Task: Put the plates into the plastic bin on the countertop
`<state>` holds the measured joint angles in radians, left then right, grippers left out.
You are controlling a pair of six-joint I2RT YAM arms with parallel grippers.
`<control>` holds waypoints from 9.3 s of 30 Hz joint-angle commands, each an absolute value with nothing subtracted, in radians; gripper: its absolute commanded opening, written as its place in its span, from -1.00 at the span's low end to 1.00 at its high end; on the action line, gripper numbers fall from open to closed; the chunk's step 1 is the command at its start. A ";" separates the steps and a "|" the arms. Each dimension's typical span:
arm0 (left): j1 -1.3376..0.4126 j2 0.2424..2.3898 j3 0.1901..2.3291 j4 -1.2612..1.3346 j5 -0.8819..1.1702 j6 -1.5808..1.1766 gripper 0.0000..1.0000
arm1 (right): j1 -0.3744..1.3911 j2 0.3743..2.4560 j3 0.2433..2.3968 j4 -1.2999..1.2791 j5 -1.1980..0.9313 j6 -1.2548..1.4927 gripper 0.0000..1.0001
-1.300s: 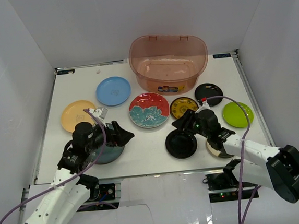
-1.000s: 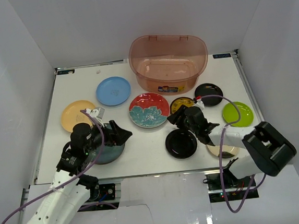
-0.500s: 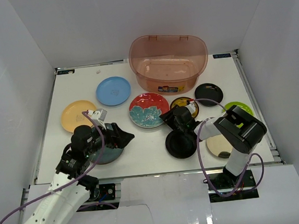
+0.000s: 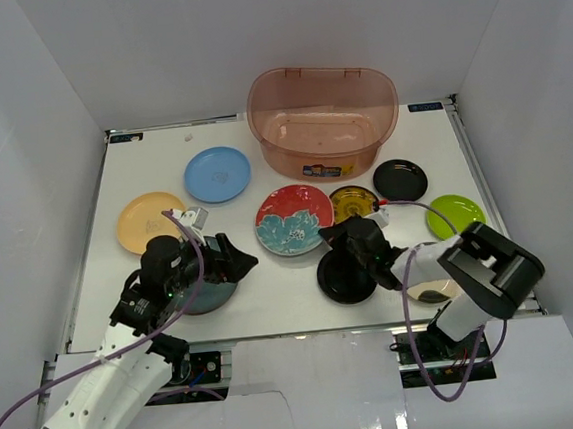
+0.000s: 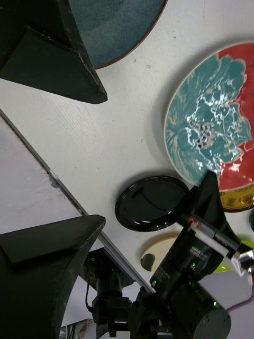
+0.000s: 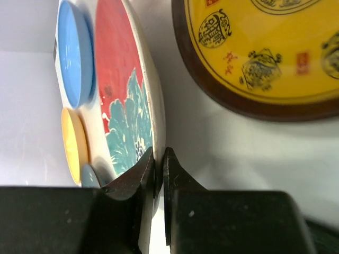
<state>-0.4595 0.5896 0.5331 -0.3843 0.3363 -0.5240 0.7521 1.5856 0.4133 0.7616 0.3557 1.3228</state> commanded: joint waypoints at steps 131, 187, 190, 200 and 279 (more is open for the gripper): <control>-0.172 1.123 1.127 -0.092 0.195 -0.755 -1.00 | 0.979 2.644 2.229 0.047 0.035 0.793 0.34; -0.423 1.788 1.917 -0.328 -0.133 -0.483 -1.00 | 0.250 2.071 1.776 -0.067 0.012 0.364 -0.31; -0.428 1.897 2.027 -0.353 -0.146 -0.486 -1.00 | 0.239 2.022 1.714 -0.058 0.002 0.397 0.13; -0.482 2.190 2.305 -0.419 -0.127 -0.500 -1.00 | 0.114 1.539 1.234 0.130 -0.170 0.528 -0.36; -0.601 0.503 0.733 -0.288 -0.154 -0.385 0.96 | 0.459 1.497 1.192 0.365 -0.265 0.881 -0.84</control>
<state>-0.5781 0.4786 0.7284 -0.3088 -0.2153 -0.3611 0.5507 1.5684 1.0706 0.2783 -0.1967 0.9047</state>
